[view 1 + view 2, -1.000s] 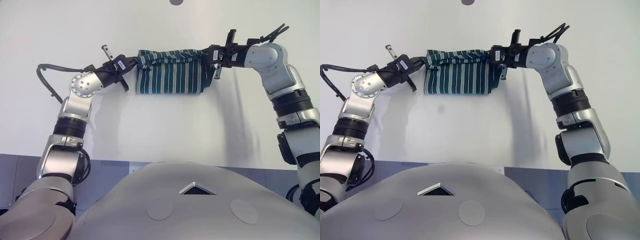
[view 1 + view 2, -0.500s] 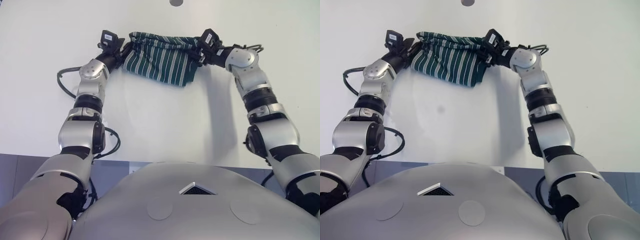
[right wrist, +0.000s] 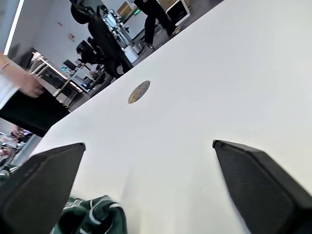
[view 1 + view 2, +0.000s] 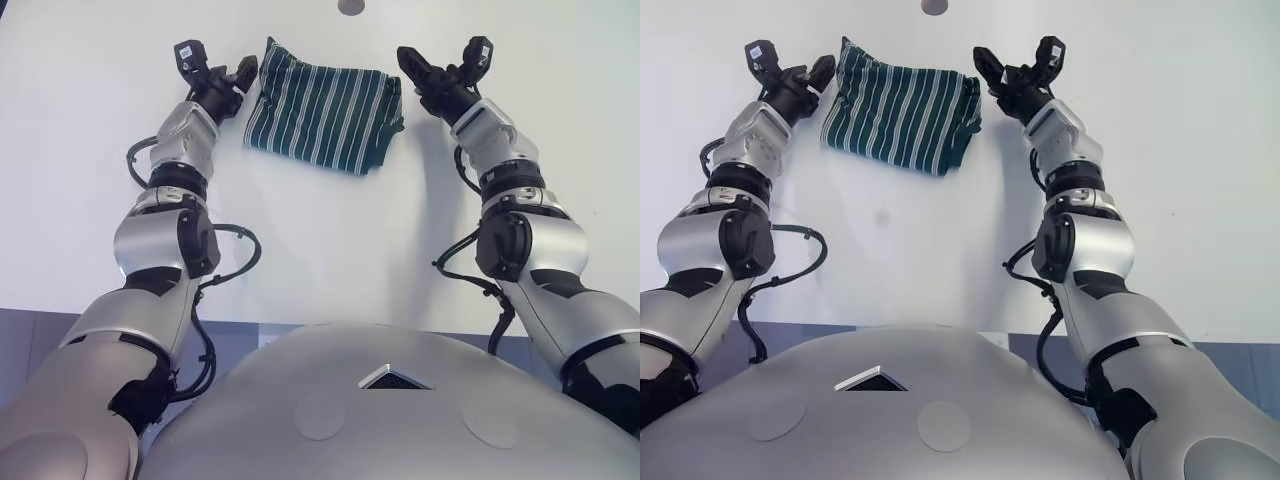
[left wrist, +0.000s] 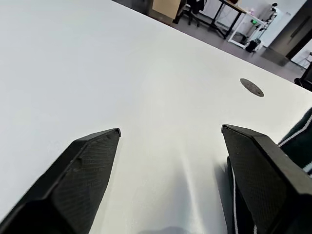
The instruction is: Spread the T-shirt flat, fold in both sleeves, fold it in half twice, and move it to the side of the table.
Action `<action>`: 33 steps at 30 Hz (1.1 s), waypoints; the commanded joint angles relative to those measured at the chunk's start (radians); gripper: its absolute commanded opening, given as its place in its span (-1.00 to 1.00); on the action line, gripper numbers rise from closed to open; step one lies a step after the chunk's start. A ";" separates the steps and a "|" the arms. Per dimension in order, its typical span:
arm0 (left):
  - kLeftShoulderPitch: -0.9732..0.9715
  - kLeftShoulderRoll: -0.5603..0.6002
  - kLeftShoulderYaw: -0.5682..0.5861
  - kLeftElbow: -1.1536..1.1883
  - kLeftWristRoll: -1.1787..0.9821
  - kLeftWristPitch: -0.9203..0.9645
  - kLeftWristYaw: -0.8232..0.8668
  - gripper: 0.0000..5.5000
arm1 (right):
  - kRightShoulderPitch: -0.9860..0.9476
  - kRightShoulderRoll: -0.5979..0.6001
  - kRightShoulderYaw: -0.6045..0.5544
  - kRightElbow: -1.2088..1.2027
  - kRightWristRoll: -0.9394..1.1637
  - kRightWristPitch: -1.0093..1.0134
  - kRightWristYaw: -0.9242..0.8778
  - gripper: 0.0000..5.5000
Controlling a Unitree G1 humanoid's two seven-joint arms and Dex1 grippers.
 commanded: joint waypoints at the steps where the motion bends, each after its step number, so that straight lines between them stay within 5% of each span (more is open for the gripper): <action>1: 0.093 0.043 0.046 0.059 0.020 -0.017 0.272 0.65 | 0.040 0.070 0.095 -0.299 -0.049 -0.177 0.071 0.96; 6: 0.135 0.068 0.131 0.033 -0.028 -0.102 0.422 0.93 | 0.180 0.019 0.451 -0.580 -0.420 -0.452 0.114 0.96; 10: 0.177 0.039 0.180 0.030 -0.045 -0.143 0.458 0.96 | 0.202 0.080 0.533 -0.571 -0.334 -0.322 0.291 0.96; 16: 0.226 -0.003 0.217 0.027 -0.047 -0.166 0.471 0.96 | 0.157 0.146 0.460 -0.274 -0.297 -0.084 0.179 0.96; 23: 0.255 -0.018 0.274 0.038 -0.071 -0.152 0.488 0.96 | 0.097 -0.031 0.119 0.187 -0.195 -0.008 -0.491 0.96; 26: 0.248 -0.019 0.279 0.038 -0.063 -0.152 0.495 0.96 | 0.113 -0.151 0.058 0.237 -0.210 -0.088 -0.687 0.96; 33: 0.225 -0.058 0.243 -0.031 -0.043 -0.210 0.356 0.96 | -0.017 -0.221 0.028 0.198 -0.253 -0.279 -0.642 0.96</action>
